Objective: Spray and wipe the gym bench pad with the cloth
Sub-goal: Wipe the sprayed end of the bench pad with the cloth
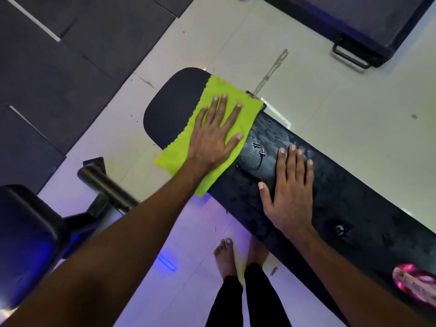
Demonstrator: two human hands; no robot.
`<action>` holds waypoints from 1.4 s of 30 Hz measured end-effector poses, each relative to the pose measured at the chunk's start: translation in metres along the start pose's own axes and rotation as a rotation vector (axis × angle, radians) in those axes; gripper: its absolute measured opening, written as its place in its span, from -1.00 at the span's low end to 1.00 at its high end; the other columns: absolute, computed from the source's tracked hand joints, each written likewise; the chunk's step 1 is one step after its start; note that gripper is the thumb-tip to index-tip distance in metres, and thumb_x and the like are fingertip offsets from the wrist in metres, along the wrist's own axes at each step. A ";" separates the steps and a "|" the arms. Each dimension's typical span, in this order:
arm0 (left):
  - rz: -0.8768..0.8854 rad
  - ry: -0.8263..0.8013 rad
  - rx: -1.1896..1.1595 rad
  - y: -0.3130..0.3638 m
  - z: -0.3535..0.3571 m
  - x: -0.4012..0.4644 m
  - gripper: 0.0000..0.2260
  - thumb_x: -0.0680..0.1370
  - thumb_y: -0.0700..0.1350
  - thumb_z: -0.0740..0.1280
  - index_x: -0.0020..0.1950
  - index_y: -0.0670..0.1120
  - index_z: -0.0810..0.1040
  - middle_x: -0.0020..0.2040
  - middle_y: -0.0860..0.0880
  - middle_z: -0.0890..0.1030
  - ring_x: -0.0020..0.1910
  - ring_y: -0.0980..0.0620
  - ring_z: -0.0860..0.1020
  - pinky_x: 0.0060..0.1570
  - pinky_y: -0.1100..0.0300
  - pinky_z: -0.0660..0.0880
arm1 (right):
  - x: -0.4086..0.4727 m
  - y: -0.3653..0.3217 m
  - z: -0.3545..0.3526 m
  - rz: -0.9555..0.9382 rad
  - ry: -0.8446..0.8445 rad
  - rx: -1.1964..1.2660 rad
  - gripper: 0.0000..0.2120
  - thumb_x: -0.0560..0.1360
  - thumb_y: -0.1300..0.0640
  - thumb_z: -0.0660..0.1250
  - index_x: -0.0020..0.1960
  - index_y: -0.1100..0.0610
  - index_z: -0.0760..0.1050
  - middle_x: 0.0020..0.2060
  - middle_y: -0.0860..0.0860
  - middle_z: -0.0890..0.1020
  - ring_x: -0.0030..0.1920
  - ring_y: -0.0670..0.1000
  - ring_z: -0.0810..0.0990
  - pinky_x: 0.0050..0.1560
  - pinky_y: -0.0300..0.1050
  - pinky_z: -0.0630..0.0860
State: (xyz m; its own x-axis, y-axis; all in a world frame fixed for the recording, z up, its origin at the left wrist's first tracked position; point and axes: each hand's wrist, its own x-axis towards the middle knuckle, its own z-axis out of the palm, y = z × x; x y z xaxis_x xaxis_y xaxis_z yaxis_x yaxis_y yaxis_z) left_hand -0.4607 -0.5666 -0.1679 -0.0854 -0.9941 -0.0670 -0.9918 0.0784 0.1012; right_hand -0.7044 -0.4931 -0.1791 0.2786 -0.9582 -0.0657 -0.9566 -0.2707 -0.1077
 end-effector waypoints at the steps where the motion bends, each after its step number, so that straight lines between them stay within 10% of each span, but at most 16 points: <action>1: 0.005 0.002 0.000 -0.008 -0.001 0.002 -0.39 0.71 0.26 -0.04 0.73 0.05 0.04 0.73 -0.16 0.02 0.72 -0.15 -0.01 0.65 -0.13 0.06 | 0.000 0.001 0.000 -0.002 -0.001 0.001 -0.20 0.68 -0.26 -0.04 0.72 0.22 -0.09 0.72 0.23 -0.01 0.73 0.24 -0.06 0.68 0.34 0.02; 8: -0.368 0.006 0.002 0.027 0.010 -0.067 -0.37 0.71 0.25 -0.06 0.73 0.02 -0.04 0.72 -0.23 -0.06 0.72 -0.22 -0.07 0.66 -0.19 0.02 | 0.000 0.001 -0.004 -0.007 -0.006 0.013 -0.20 0.68 -0.25 -0.02 0.72 0.23 -0.08 0.72 0.23 -0.01 0.73 0.24 -0.06 0.69 0.32 0.01; 16: 0.022 -0.018 0.002 0.017 0.000 -0.003 -0.39 0.71 0.28 -0.07 0.73 0.07 0.03 0.73 -0.15 0.01 0.72 -0.14 -0.02 0.65 -0.13 0.05 | -0.001 0.005 0.000 -0.019 0.016 0.048 -0.20 0.68 -0.27 -0.02 0.72 0.22 -0.07 0.72 0.21 0.01 0.73 0.21 -0.06 0.70 0.29 -0.02; 24: -0.484 0.013 -0.053 0.087 0.010 -0.049 -0.39 0.73 0.20 -0.08 0.73 -0.01 -0.05 0.71 -0.28 -0.07 0.71 -0.27 -0.10 0.66 -0.24 -0.01 | -0.020 0.014 -0.001 0.050 0.021 0.057 -0.19 0.68 -0.26 0.00 0.72 0.24 -0.10 0.72 0.21 0.00 0.73 0.19 -0.06 0.70 0.30 0.00; 30: 0.033 -0.032 -0.011 0.055 0.005 -0.002 -0.39 0.71 0.23 -0.02 0.73 0.05 0.01 0.73 -0.18 -0.02 0.72 -0.18 -0.05 0.65 -0.17 0.04 | -0.021 0.017 -0.001 0.054 0.029 0.061 -0.19 0.68 -0.26 0.00 0.72 0.23 -0.09 0.72 0.20 0.00 0.74 0.18 -0.06 0.71 0.27 -0.03; 37: -0.355 0.004 -0.030 0.077 0.014 -0.058 -0.40 0.73 0.22 -0.05 0.73 0.04 -0.05 0.73 -0.20 -0.08 0.72 -0.20 -0.10 0.67 -0.19 -0.01 | -0.044 0.042 -0.004 0.084 0.031 0.068 -0.20 0.67 -0.26 0.05 0.73 0.18 -0.08 0.72 0.19 0.01 0.74 0.18 -0.06 0.70 0.29 -0.01; 42: -0.109 -0.030 -0.033 0.106 0.018 -0.038 -0.39 0.72 0.23 -0.05 0.73 0.03 -0.03 0.73 -0.22 -0.06 0.72 -0.24 -0.08 0.65 -0.21 0.01 | -0.048 0.042 -0.001 0.077 0.044 0.051 -0.20 0.68 -0.25 0.02 0.73 0.20 -0.08 0.72 0.22 0.02 0.73 0.22 -0.04 0.70 0.30 -0.03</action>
State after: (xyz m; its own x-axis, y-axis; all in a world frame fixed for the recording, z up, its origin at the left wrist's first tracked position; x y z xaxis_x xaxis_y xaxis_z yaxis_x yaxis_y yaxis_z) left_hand -0.5645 -0.5194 -0.1720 0.0191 -0.9938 -0.1092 -0.9917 -0.0327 0.1240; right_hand -0.7580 -0.4584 -0.1797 0.1993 -0.9794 -0.0326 -0.9692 -0.1921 -0.1543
